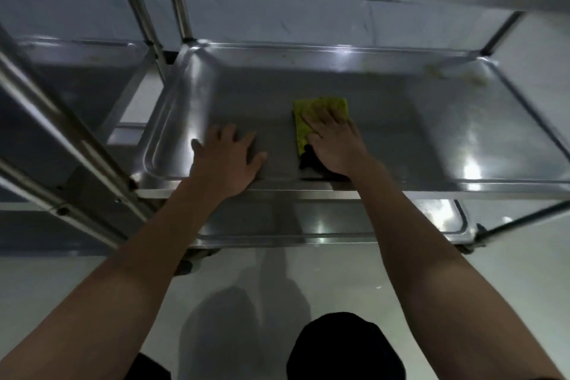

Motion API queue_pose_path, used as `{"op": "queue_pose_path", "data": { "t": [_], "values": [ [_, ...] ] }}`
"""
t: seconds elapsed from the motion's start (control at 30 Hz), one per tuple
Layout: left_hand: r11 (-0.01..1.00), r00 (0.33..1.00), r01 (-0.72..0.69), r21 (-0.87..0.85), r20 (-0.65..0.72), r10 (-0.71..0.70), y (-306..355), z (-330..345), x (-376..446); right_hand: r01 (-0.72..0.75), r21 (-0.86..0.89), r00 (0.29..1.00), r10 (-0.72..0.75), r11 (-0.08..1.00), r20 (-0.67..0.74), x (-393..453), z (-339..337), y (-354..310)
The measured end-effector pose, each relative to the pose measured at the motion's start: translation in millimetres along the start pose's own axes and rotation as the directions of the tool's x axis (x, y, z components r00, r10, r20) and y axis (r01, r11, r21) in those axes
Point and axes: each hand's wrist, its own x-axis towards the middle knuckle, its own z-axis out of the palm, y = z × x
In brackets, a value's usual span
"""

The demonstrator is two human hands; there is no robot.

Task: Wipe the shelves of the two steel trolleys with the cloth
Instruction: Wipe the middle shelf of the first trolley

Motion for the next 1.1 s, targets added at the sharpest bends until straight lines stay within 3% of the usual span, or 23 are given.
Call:
{"op": "queue_pose_path", "data": {
  "t": [0.07,0.27,0.33,0.43,0.53,0.7,1.1],
  "values": [
    [0.999,0.999,-0.002,0.033,-0.042,0.004,3,5,-2,-0.063,0.056,0.997,0.066,0.996,-0.043,-13,-5,35],
    [1.0,1.0,-0.012,0.023,-0.015,0.013,3,7,4,-0.105,-0.156,0.994,0.102,0.982,-0.026,-47,-15,129],
    [0.999,0.999,-0.027,0.032,-0.019,0.027,2,4,5,-0.1,-0.169,0.995,0.096,0.98,-0.031,-46,-14,134],
    [0.998,0.996,-0.021,-0.06,-0.091,0.015,-6,-2,8,-0.23,-0.035,0.973,0.229,0.973,-0.014,-39,-16,121],
    [0.997,0.981,-0.003,-0.077,-0.191,-0.012,-30,-2,3,-0.202,-0.115,0.977,0.207,0.973,0.039,-29,-10,110],
    [0.998,0.985,0.045,-0.036,-0.166,-0.051,-53,0,-6,-0.163,-0.065,0.986,0.164,0.984,0.013,8,-2,51],
    [0.999,0.996,0.001,-0.035,-0.091,-0.004,-81,12,-11,0.128,0.12,0.98,-0.144,0.984,0.137,137,18,-155]
  ]
}}
